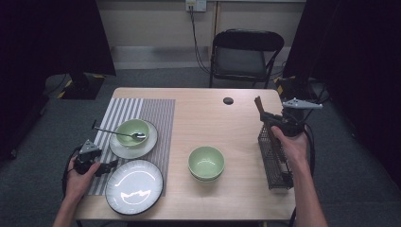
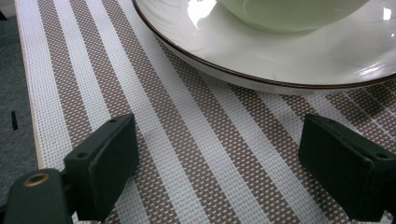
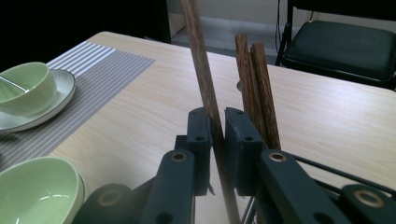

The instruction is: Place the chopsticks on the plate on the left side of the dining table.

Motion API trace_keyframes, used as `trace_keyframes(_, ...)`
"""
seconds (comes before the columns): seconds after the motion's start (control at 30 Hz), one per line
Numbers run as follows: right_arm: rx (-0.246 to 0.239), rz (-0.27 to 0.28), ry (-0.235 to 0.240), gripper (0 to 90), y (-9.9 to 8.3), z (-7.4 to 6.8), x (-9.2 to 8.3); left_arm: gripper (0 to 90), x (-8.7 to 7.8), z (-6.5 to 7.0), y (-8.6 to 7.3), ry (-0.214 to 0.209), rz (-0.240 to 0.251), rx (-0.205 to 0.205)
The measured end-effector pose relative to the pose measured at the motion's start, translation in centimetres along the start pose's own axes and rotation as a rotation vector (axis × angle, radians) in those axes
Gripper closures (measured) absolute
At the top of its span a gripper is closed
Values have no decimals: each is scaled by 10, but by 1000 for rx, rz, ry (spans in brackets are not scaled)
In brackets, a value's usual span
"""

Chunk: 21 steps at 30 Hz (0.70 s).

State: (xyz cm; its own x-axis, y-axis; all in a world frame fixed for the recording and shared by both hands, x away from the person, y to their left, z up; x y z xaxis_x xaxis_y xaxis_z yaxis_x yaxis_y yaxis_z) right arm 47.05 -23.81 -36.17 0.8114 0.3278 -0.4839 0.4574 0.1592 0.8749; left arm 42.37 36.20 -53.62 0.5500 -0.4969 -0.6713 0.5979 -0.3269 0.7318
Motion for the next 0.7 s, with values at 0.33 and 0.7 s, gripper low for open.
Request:
trace_keyframes(0.33,15,1,0,812,-8,0,5,116,0,0,0,0,0,0)
trace_keyframes(0.7,6,-45,-22,797,-20,3,10,116,0,0,0,0,0,0)
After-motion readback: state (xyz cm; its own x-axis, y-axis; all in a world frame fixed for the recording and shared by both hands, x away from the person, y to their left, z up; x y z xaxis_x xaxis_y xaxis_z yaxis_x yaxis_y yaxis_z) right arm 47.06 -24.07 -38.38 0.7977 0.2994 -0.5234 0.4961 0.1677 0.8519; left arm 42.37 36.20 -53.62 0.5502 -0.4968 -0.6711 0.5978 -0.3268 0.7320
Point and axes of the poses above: each handheld gripper's, and its own axes: x roughly forward along the jaws, y roughly out of its top, z roughly to its right, the point moved 5 cm from there along x, roughly forward along the jaws, and after that the axes turned 10 degrees about -y, right-handed, at the moved point
